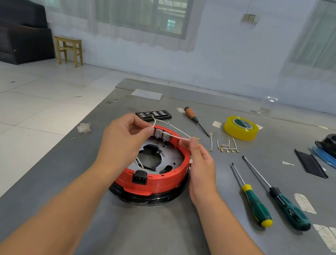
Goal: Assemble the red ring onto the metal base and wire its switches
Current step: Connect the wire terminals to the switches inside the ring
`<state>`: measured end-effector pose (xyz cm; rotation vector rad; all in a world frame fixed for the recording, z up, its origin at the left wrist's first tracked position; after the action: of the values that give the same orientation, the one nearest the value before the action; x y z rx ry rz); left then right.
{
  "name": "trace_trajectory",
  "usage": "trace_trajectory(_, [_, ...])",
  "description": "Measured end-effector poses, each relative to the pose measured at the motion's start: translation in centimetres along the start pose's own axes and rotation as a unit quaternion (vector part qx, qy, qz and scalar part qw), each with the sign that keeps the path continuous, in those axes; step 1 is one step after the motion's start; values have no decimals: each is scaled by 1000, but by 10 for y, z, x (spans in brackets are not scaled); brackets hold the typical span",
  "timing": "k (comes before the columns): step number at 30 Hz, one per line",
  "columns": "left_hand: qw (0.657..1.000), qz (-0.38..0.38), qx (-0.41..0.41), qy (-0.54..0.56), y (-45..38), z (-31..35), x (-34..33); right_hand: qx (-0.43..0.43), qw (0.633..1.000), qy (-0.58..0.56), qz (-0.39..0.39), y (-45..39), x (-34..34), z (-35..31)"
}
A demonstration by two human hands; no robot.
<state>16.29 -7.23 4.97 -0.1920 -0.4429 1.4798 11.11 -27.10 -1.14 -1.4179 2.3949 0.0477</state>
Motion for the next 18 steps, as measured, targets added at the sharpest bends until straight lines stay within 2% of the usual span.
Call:
trace_trajectory(5, [979, -22, -76, -190, 35, -4, -5, -1, 997, 74, 29, -4, 3, 7])
trace_trajectory(8, [955, -30, -112, -274, 44, -6, -8, 1, 993, 117, 5, -2, 0, 9])
trace_trajectory(12, [961, -25, -109, -253, 47, -11, -4, 36, 980, 193, -17, 7, -3, 6])
trace_trajectory(15, [965, -27, -104, -241, 45, -15, 5, 63, 976, 208, 4, 21, 0, 3])
trace_trajectory(18, [981, -48, -74, -174, 37, -24, 22, 72, 976, 201, 44, 39, 2, -1])
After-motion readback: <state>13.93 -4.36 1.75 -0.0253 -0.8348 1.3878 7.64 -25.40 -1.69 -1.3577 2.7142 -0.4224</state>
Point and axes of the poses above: each hand's wrist, its own y-axis away from the middle knuckle, its own x-axis out of the back of the hand, z = x × y, the point moved 4 cm from there along -y, towards the middle knuckle, and after that the axes turned 1 degree about -x, right-handed, at the moved point
